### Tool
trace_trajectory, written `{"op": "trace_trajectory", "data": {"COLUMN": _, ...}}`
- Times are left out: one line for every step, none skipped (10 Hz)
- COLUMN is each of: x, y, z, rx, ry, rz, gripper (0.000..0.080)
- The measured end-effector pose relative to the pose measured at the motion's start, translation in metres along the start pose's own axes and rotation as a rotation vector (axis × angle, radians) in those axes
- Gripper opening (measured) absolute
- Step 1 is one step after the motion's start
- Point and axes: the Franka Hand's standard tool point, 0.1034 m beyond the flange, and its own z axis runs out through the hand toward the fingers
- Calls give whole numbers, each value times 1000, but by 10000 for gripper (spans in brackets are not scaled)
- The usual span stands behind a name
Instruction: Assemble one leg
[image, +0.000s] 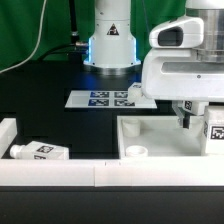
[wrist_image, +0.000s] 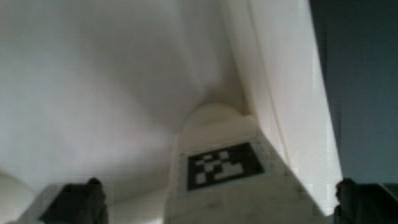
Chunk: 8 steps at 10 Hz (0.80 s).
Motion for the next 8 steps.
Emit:
{"op": "trace_trajectory", "data": {"x": 0, "y": 0, "z": 0, "rx": 0, "ry": 0, "rz": 0, "gripper": 519}}
{"op": "trace_trajectory", "data": {"x": 0, "y": 0, "z": 0, "rx": 2, "ry": -1, "rz": 59, "gripper": 519}}
{"op": "trace_trajectory", "data": {"x": 0, "y": 0, "z": 0, "rx": 1, "ry": -1, "rz": 151, "gripper": 381}}
{"op": "trace_trajectory", "data": {"x": 0, "y": 0, "z": 0, "rx": 1, "ry": -1, "rz": 215, "gripper": 281}}
{"op": "trace_trajectory", "data": {"x": -1, "y": -1, "z": 1, "rx": 1, "ry": -1, "rz": 283, "gripper": 281}}
{"op": "trace_trajectory", "data": {"x": 0, "y": -1, "z": 1, "rx": 3, "ry": 1, "rz": 351, "gripper": 281}}
{"op": "trace_trajectory", "data": {"x": 0, "y": -1, "z": 1, "rx": 11, "ry": 4, "rz": 502, "gripper": 281}}
{"op": "trace_trajectory", "data": {"x": 0, "y": -2, "z": 1, "rx": 12, "ry": 5, "rz": 636, "gripper": 281}}
